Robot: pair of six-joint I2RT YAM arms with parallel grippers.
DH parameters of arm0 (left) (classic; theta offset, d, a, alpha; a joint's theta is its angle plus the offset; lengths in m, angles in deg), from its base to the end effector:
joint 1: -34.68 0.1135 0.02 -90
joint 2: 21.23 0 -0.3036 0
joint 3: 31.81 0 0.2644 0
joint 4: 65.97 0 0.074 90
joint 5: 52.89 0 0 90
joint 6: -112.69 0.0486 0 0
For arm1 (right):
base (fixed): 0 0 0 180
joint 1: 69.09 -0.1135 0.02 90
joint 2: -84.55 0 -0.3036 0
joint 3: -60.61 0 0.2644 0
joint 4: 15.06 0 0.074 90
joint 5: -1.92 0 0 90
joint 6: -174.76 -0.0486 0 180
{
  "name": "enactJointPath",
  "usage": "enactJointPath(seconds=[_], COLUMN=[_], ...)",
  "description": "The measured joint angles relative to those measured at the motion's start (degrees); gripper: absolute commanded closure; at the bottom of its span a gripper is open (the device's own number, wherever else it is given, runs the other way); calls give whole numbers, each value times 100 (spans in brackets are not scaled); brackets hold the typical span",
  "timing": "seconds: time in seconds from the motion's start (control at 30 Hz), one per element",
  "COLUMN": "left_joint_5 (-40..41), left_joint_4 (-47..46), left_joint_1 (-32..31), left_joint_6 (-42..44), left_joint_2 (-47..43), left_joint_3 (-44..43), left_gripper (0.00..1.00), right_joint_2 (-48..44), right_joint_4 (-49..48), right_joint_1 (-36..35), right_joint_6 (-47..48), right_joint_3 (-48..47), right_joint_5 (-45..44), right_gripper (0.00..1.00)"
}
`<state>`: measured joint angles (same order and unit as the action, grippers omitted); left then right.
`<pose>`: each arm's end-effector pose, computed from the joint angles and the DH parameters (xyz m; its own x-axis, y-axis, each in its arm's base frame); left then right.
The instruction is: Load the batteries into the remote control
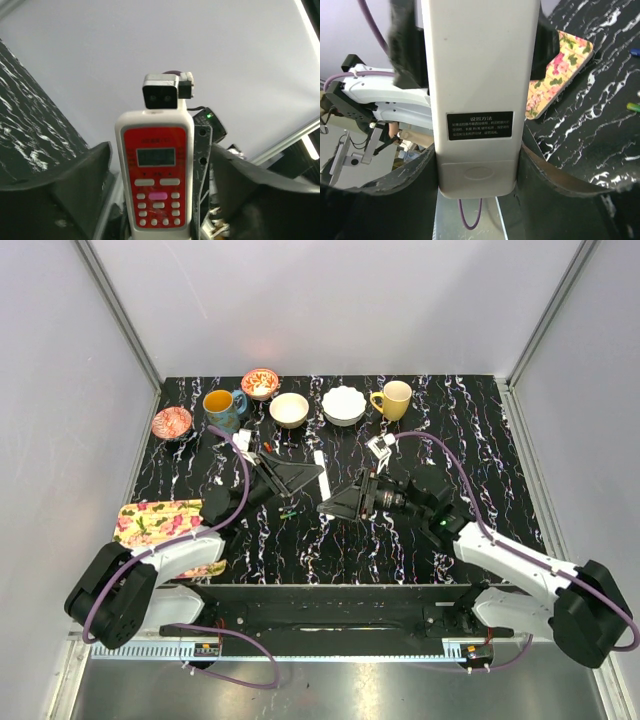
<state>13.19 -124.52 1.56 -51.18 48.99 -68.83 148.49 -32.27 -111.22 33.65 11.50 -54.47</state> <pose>0.1949 -0.1507 0.3051 -0.6750 -0.6081 -0.4178 0.5685 -0.0677 -0.8199 0.1723 0.1921 0.3233 -0.7348 0.2095 -0.6452 -0.6322 0.1332 0.7632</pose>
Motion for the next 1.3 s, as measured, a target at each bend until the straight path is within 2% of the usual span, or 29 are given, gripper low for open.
enactJointPath(seconds=[0.07, 0.13, 0.2, 0.33, 0.53, 0.8, 0.93, 1.07, 1.27, 1.3], left_joint_5=[-70, -118, -136, -11, 754, 1637, 1891, 2024, 2146, 2159], left_joint_4=[15, 173, 702, 2634, 4981, 6472, 6916, 6951, 6953, 6955], left_joint_1=[70, 157, 221, 210, -334, -1121, -1268, -1368, -1478, -1491], left_joint_6=[46, 105, 345, 1220, 2234, 2675, 2691, 2686, 2706, 2708], left_joint_2=[-52, -229, -564, -1231, -1311, -566, -243, -68, 317, 361], left_joint_3=[-17, -37, -94, -632, -1812, -2380, -2481, -2592, -3003, -3047], left_gripper=[1, 1, 1, 1, 1, 4, 12, 25, 36, 42], right_joint_2=[-118, -334, -542, -763, -704, -605, -608, -603, -603, -603], right_joint_4=[461, 1340, 2194, 3519, 4664, 5034, 5034, 5082, 5082, 5082], right_joint_1=[4, 2, 7, 7, -7, -92, -146, -225, -326, -330], right_joint_6=[232, 699, 1182, 2028, 2684, 2817, 2817, 2815, 2817, 2815], right_joint_3=[-116, -363, -686, -1233, -1412, -1412, -1412, -1412, -1412, -1412], right_joint_5=[-9, -160, -417, -977, -1799, -2267, -2350, -2439, -2518, -2520], right_gripper=[94, 97, 97, 99, 100, 100, 100, 100, 100, 100])
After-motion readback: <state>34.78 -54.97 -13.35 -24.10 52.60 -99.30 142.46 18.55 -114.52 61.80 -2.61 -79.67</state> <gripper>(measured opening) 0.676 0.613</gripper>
